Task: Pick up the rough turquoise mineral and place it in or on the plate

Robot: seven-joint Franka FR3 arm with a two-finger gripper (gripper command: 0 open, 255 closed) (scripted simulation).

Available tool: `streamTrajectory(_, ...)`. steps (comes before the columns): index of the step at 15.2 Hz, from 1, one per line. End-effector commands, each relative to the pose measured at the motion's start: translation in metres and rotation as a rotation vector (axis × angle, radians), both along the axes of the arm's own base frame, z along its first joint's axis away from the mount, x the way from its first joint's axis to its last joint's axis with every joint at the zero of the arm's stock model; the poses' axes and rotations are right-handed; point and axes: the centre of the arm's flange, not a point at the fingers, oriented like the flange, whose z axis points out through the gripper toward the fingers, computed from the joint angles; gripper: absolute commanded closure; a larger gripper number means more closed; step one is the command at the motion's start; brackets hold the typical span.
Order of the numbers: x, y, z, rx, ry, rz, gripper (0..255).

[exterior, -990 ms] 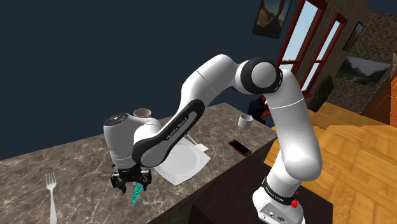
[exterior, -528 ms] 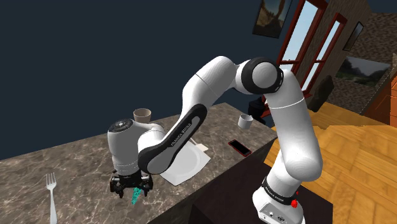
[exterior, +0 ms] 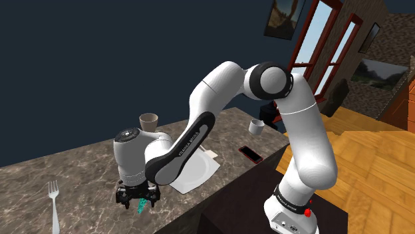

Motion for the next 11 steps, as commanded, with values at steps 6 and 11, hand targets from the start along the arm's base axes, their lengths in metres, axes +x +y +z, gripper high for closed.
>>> streamTrajectory(6, -0.0003, 0.0004, 0.0, 0.0, 0.0, 0.0, 255)
streamTrajectory(11, 0.0013, -0.0002, -0.0005, 0.0, 0.0, 0.0, 255)
